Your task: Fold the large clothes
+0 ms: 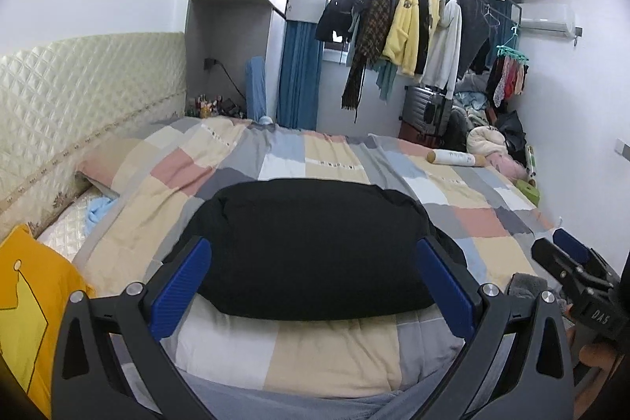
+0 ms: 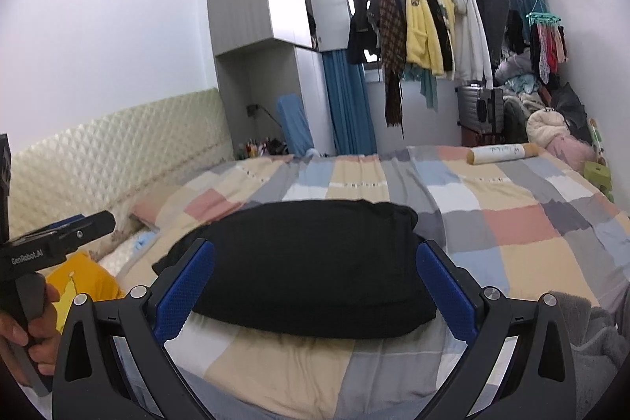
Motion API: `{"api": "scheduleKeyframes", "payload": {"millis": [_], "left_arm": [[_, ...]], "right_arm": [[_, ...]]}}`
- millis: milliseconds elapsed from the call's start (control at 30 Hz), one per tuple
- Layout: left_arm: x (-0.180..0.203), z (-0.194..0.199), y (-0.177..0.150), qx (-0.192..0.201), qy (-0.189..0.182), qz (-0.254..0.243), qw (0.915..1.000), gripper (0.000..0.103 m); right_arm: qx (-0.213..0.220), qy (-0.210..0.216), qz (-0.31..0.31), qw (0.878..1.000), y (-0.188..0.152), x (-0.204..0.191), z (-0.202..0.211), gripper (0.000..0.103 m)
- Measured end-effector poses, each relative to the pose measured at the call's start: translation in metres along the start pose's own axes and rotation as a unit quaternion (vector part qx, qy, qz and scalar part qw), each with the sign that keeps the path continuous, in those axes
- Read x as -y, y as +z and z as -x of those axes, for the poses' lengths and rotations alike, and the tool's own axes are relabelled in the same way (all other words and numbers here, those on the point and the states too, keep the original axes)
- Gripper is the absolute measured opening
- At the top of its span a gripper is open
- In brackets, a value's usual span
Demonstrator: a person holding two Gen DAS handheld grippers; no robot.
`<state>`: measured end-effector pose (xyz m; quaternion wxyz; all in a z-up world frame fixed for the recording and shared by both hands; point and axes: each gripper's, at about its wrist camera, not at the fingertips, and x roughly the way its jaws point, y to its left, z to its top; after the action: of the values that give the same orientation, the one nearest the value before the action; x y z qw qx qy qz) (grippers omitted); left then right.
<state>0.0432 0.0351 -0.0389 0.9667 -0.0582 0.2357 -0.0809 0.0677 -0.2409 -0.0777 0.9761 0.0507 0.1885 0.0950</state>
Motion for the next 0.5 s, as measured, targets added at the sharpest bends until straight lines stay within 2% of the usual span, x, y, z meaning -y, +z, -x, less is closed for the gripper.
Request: {"api": "scheduleKeyframes", "payload": {"millis": [500], "left_arm": [[0.006,-0.013,-0.017,-0.039,0.009,-0.002,0.9992,0.103]], "right_arm": [[-0.04,-0.011,-0.017,0.999,-0.023,0.004,-0.006,0.103]]}}
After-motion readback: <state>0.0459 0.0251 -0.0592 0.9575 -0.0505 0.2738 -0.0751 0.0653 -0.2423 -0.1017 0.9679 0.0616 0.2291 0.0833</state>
